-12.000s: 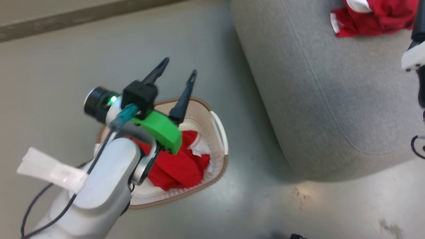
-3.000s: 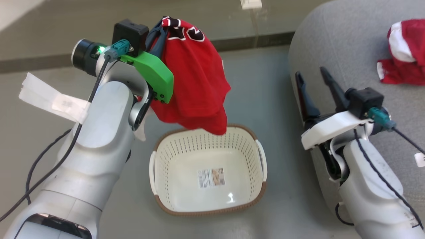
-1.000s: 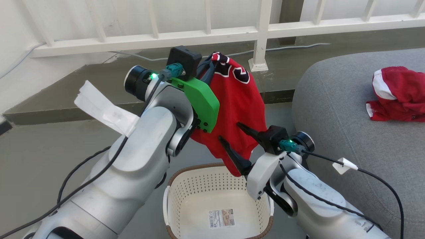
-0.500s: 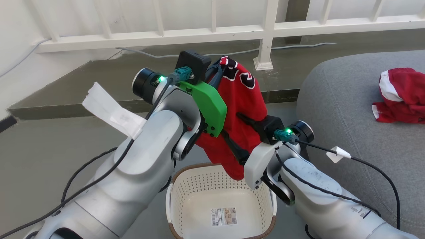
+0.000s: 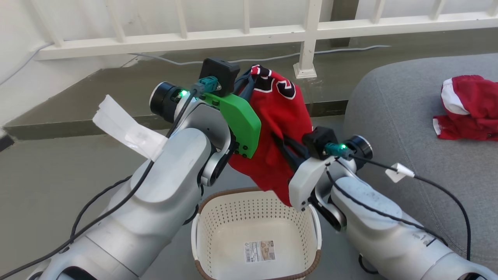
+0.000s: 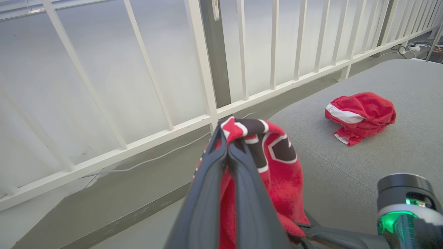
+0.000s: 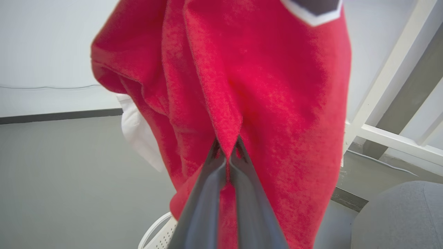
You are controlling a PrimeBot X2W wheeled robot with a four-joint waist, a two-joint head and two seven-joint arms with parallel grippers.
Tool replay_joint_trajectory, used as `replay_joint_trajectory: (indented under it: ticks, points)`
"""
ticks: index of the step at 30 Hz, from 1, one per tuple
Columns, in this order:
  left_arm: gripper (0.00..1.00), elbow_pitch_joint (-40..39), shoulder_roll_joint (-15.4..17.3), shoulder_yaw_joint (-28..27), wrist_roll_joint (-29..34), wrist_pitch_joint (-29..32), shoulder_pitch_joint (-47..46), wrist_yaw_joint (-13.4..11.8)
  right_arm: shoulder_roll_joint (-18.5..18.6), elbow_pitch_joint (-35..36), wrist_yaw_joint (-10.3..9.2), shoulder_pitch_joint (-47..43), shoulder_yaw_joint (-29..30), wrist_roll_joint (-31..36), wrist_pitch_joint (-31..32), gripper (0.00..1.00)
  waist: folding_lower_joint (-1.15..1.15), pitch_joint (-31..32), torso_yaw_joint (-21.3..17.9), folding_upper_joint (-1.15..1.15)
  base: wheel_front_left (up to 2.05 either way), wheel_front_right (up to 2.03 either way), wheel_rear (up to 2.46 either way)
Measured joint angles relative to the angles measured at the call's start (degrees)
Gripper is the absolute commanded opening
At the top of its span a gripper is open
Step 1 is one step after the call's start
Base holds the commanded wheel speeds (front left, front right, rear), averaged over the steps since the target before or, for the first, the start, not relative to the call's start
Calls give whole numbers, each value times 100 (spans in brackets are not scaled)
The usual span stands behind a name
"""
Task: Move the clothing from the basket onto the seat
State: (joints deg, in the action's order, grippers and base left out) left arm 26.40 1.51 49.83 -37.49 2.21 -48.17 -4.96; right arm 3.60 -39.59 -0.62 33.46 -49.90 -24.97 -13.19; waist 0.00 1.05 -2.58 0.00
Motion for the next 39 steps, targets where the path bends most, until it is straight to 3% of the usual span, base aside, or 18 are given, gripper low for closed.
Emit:
replay_joint_trajectory:
  ticks: [6,7,8,9,11,30,39]
  points:
    - [0,114,0,-156,-14,-94,8,-46,1,-132,-129,251,393,-49,-66,0,0,-33,-145,0,0,0,0]
    - [11,127,0,-175,-14,-134,11,-59,1,-132,-151,285,464,-79,-68,0,0,-34,-168,0,0,0,0]
    - [42,137,0,-202,-22,-160,16,-59,1,-132,-152,315,523,-97,-73,0,0,-35,-193,0,0,0,0]
    - [65,149,0,-227,-37,-197,26,-59,15,-131,-158,346,570,-111,-73,0,0,-36,-218,0,0,0,0]
    - [98,182,0,-298,-67,-248,98,-60,42,-122,-160,408,643,-131,-80,0,0,-36,-268,0,0,0,0]
    - [100,186,7,-291,-345,-869,813,-53,743,187,-263,630,1305,-130,-98,0,0,-12,-765,0,0,0,0]
    - [100,82,18,-10,-401,-1048,1121,41,1094,316,-305,627,1593,-123,-115,0,0,-30,-1113,0,0,0,0]
